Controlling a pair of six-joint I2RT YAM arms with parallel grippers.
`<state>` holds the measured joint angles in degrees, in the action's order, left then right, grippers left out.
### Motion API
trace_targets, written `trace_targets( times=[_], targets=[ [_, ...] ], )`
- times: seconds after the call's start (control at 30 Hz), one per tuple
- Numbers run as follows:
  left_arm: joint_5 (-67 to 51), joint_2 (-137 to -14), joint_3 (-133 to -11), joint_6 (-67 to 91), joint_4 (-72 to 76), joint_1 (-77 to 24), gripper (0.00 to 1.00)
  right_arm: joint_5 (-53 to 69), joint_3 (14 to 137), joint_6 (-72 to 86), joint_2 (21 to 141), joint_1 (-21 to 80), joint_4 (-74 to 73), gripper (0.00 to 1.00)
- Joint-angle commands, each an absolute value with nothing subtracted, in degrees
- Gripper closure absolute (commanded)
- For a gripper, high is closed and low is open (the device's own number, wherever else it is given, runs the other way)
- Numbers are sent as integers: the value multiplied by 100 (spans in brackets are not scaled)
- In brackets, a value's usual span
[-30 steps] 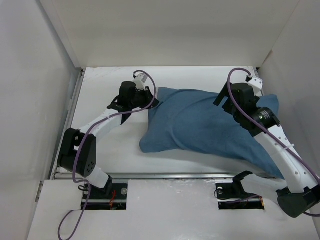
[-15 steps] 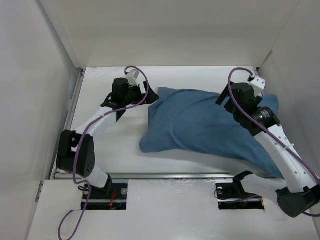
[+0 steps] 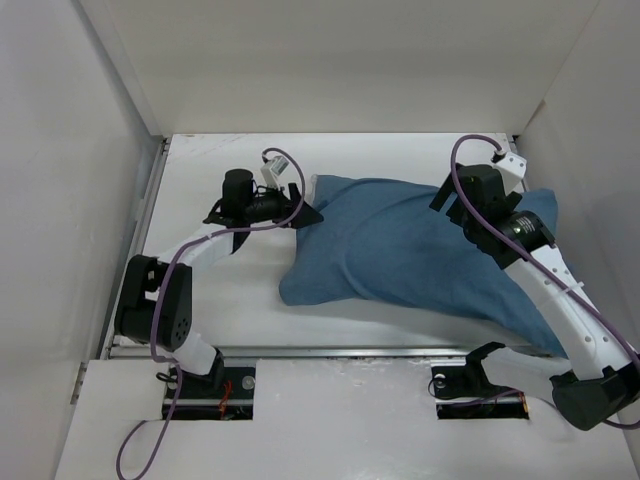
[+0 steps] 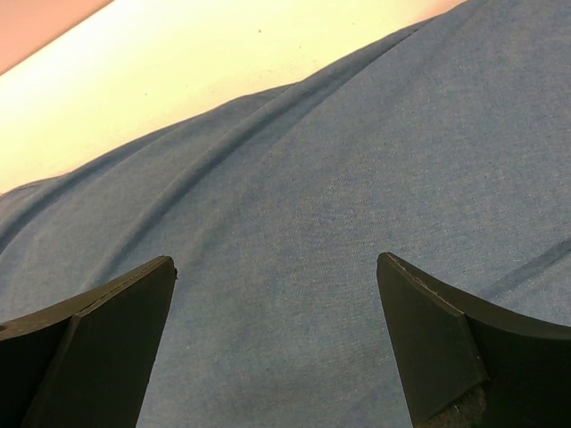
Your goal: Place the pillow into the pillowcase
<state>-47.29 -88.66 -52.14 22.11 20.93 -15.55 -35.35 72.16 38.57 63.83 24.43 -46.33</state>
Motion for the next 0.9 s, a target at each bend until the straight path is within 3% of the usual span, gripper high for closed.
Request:
trace_targets(
  times=[0.0, 0.07, 0.13, 0.3, 0.43, 0.57, 0.77, 0.87],
  targets=[
    [-5300, -8824, -5150, 2092, 2646, -1556, 36, -3630, 7383, 3814, 6328, 2417, -4641, 0],
    [-5300, -8824, -5220, 2092, 2585, -1556, 64, -3577, 7383, 3814, 6328, 2417, -4641, 0],
    [-4871, -8877, -5378, 2179, 2383, -1556, 100, -3577, 7383, 3814, 6328, 2417, -4641, 0],
    [-4597, -8667, -5869, 2232, 1936, -1091, 100, -3577, 7383, 3814, 6328, 2417, -4693, 0],
    [-3275, -8481, -6231, 2119, 1328, -870, 100, -3629, 7383, 3814, 6328, 2417, -4693, 0],
    [-2445, -8604, -5732, 2363, 1361, -441, 100, -3700, 7269, 3814, 6328, 2417, -4693, 0],
    [-2514, -9255, -5352, 2409, 1285, 35, 100, -3814, 7154, 3814, 6328, 2364, -4693, 0],
    [-1567, -9325, -5492, 2408, 837, 227, 100, -3814, 7154, 3814, 6381, 2364, -4693, 0]
  ],
)
